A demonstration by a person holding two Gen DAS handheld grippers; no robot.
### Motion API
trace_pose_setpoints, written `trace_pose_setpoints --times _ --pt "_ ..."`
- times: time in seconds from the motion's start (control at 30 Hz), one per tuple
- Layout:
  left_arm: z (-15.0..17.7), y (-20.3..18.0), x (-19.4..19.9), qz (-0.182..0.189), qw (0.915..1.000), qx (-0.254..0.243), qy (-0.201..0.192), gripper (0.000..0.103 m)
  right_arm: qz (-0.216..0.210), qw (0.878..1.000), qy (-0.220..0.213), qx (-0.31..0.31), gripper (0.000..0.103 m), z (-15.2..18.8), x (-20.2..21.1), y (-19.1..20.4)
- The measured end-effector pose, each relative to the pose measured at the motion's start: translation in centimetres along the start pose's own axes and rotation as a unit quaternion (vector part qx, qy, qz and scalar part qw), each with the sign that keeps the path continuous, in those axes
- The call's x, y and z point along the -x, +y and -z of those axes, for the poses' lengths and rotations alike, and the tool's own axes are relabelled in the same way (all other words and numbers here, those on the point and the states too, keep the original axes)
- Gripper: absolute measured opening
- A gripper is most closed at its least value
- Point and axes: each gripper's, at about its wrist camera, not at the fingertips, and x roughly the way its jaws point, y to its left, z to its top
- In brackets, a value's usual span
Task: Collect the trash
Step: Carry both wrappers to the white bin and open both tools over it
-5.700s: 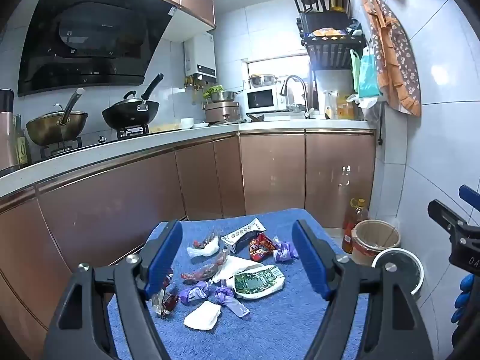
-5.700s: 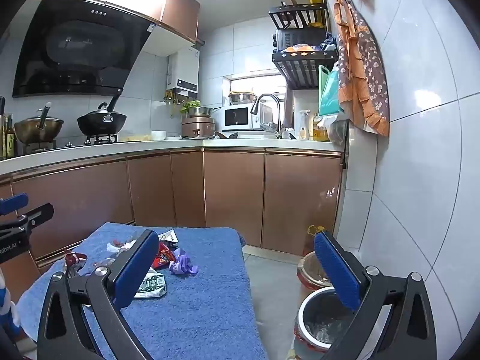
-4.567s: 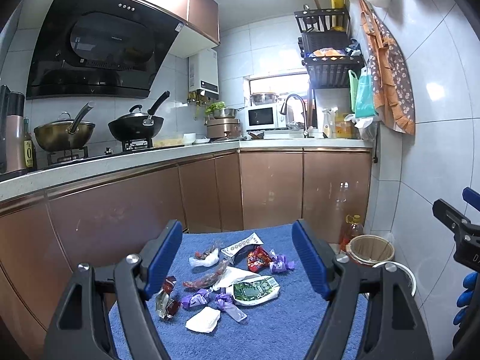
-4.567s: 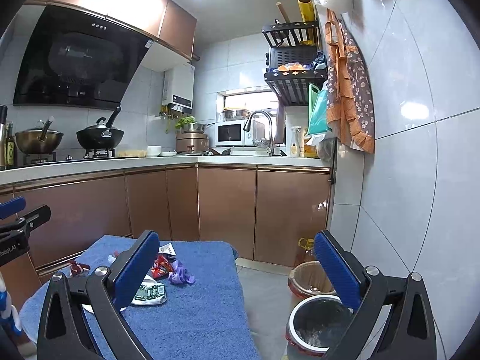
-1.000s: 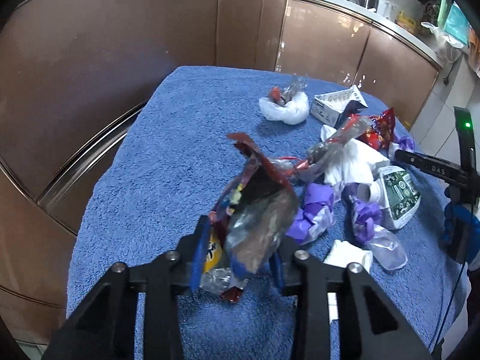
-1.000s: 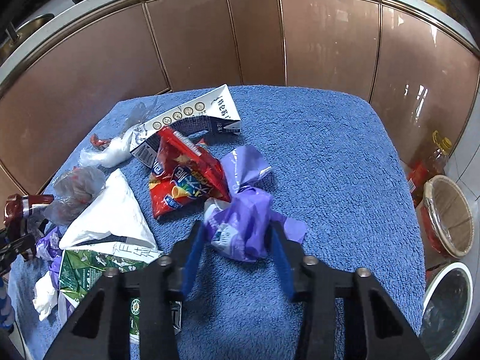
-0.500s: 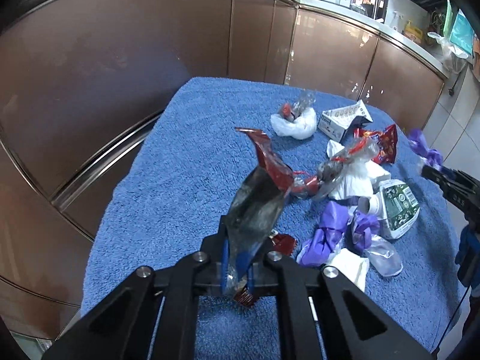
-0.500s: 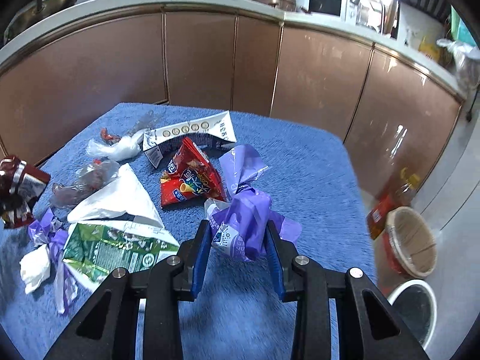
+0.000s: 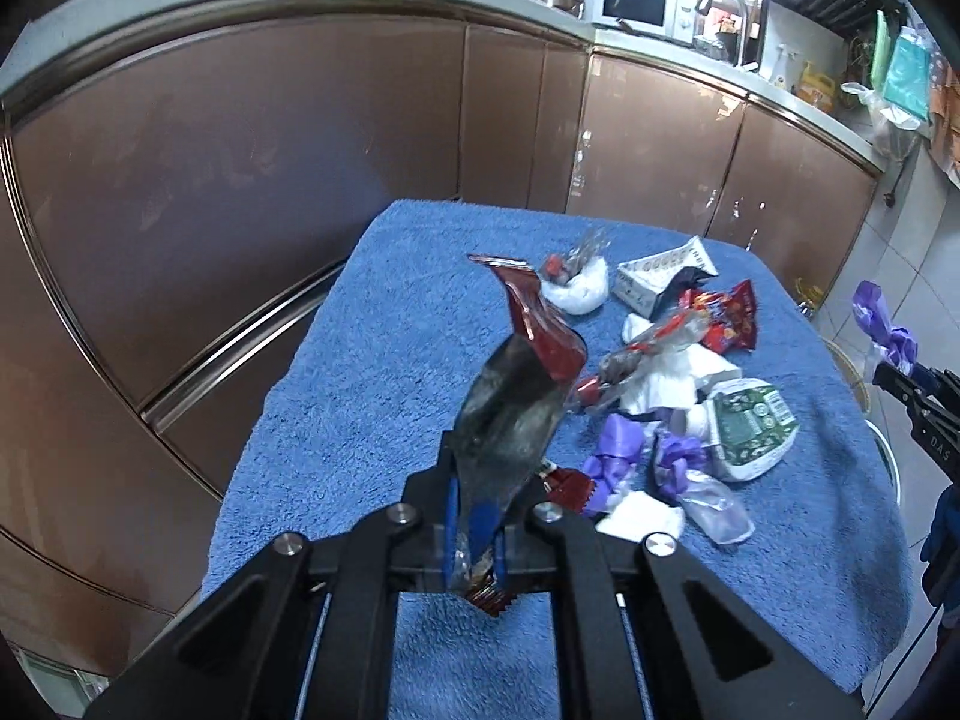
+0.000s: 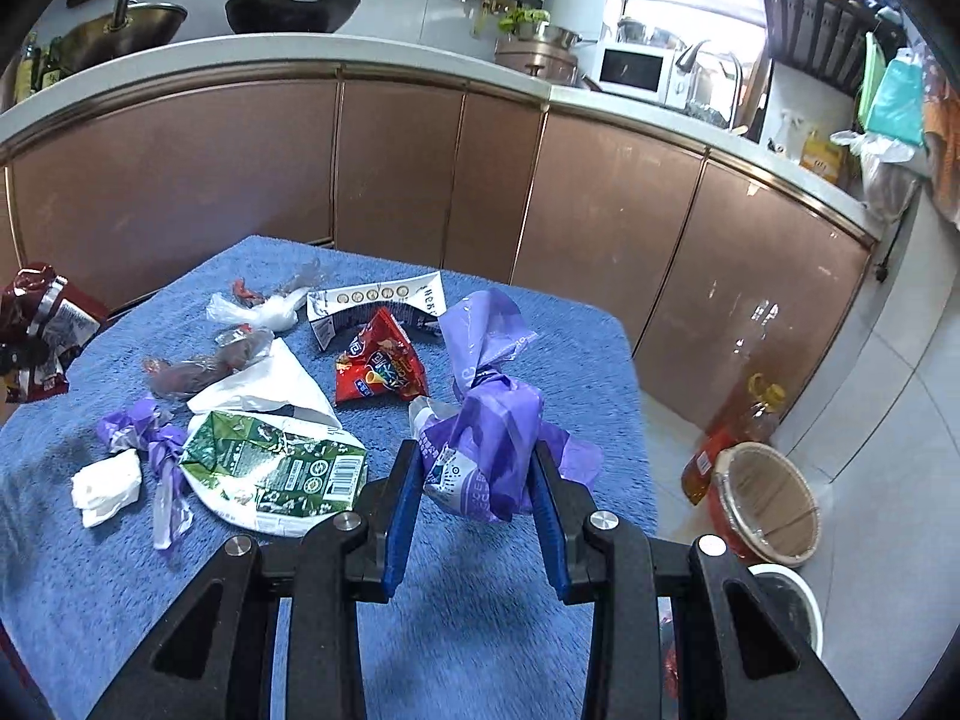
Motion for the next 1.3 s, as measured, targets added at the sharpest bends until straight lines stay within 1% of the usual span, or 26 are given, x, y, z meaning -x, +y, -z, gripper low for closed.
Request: trace_pose_setpoints --times 0.13,0.27,0.37,0.43,0.47,0.6,0.67,0.7,0.77,0.8,0.9,1.0,1.07,1.1,1.2,1.27,1.3 --pt "-0.4 -1.6 1.8 0.011 0.9997 -0.018 -0.014 0.007 0.005 1.0 -0.01 -0.006 0.033 0.4 1.7 -0.5" --pt "-1.1 -4.7 2.9 0.034 0.9981 -0.045 -0.024 0.008 0.012 1.0 -0.018 -0.023 0.033 1.3 3.4 -1.9" --pt "-1.7 -8.3 3.3 0.066 0.9946 -0.075 -0.028 0.007 0.024 0.999 -0.019 -0.043 0.033 2.3 4.5 -4.0" --pt "-2.0 -11.9 3.1 0.095 0.99 -0.102 -0.024 0.007 0.036 0.997 -0.017 -0.064 0.033 3.3 5.1 -5.9" --pt "-2.1 -13.1 3.0 0.105 0.9881 -0.11 -0.022 0.007 0.044 0.996 -0.016 -0.073 0.033 3.9 5.3 -6.9" --pt "-2.5 -21.0 1.6 0.166 0.974 -0.154 -0.004 0.008 0.08 0.989 -0.005 -0.126 0.033 6.9 6.4 -12.2" --pt "-2.6 -26.0 0.7 0.202 0.9627 -0.18 0.009 0.008 0.096 0.983 0.003 -0.155 0.033 8.7 6.6 -14.7" --pt "-2.5 -27.8 0.4 0.212 0.9587 -0.19 0.012 0.008 0.107 0.978 0.009 -0.176 0.033 10.0 6.6 -16.5" --pt "-2.5 -33.1 -0.6 0.235 0.946 -0.222 0.023 0.008 0.122 0.97 0.022 -0.209 0.033 12.2 6.5 -19.4" --pt "-2.5 -34.8 -1.0 0.242 0.942 -0.231 0.027 0.008 0.131 0.965 0.03 -0.226 0.033 13.4 6.2 -20.9" --pt "-2.5 -41.9 -3.4 0.269 0.9246 -0.264 0.052 0.008 0.148 0.95 0.05 -0.269 0.033 16.5 5.4 -24.7" --pt "-2.1 -47.4 -5.3 0.279 0.9121 -0.293 0.066 0.008 0.156 0.936 0.072 -0.308 0.033 19.4 3.7 -28.1" --pt "-1.6 -51.5 -7.0 0.287 0.9023 -0.31 0.086 0.008 0.154 0.929 0.082 -0.325 0.033 20.4 2.6 -29.4" --pt "-1.4 -52.8 -7.9 0.287 0.8994 -0.316 0.093 0.008 0.155 0.926 0.089 -0.333 0.033 21.1 1.8 -30.1" --pt "-0.4 -56.8 -10.2 0.283 0.8903 -0.339 0.113 0.008 0.152 0.92 0.101 -0.348 0.035 22.1 0.0 -31.5" --pt "0.2 -59.2 -12.2 0.283 0.886 -0.343 0.133 0.009 0.151 0.917 0.106 -0.352 0.036 22.4 -1.1 -32.3" --pt "0.5 -60.2 -13.0 0.285 0.8821 -0.347 0.143 0.009 0.152 0.916 0.11 -0.354 0.038 22.6 -1.4 -32.6"
